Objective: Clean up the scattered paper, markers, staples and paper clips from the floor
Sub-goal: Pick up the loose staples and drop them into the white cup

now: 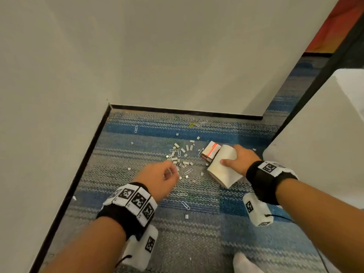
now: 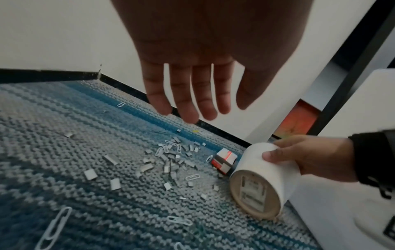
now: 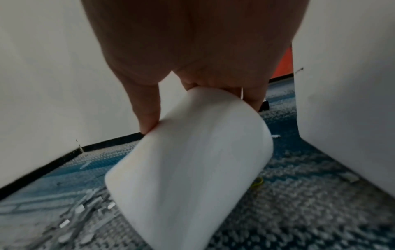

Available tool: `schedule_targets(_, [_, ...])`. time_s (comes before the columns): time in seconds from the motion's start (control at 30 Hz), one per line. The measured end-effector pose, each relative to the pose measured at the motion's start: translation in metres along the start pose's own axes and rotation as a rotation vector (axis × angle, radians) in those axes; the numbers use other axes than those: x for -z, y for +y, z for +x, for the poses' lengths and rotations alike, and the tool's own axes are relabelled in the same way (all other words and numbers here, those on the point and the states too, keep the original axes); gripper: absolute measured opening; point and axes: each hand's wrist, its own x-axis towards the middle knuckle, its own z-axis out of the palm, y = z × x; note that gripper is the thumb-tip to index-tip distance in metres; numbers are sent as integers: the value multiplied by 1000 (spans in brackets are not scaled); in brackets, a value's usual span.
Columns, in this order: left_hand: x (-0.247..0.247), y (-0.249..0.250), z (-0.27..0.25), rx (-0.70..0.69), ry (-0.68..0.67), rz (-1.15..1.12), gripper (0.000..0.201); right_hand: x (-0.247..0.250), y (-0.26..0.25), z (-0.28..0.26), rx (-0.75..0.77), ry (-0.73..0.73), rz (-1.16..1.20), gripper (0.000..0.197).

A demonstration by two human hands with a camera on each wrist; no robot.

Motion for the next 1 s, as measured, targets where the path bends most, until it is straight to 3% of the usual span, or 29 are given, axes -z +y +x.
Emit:
schedule_targets(0.1, [1,7,3,-3,19,-24,10,3,-3,-15,70,1,26,60])
schedule_targets(0.2, [4,2,0,-2,28,-65,10,-3,-20,-45,241,-26,-120,58])
schedule_targets(0.37, [9,-28,-9,64,-17,-28,17,-30,-58,-101,803,-144,-363,43])
schedule_targets(0.47, [13,-44,-15,115,6,16,18,-73,-65,-117,1235,-54,-576,29])
schedule_targets(0.63, [3,-70,-25,168,-41,35,14,-146,-52,-120,1539,32,-610,6])
schedule_targets(0.73, [0,-84,-31,186,-70,26,13,-161,-45,-111,1592,104,-568,12])
schedule_targets(0.8, [0,-91,-37,217,-86,34,12,-157,-42,-110,1553,55,-561,5])
schedule_targets(0.9, [-2,-98,-42,220,-111,50,10,-135,-38,-115,1533,-73,-380,33])
schedule_targets(0.93, [-4,-99,-42,210,-126,66,9,-126,-38,-115,1478,-61,-252,34])
schedule_targets(1.0, [-7,-99,-41,195,-167,86,8,-118,-39,-106,1301,2,-40,19])
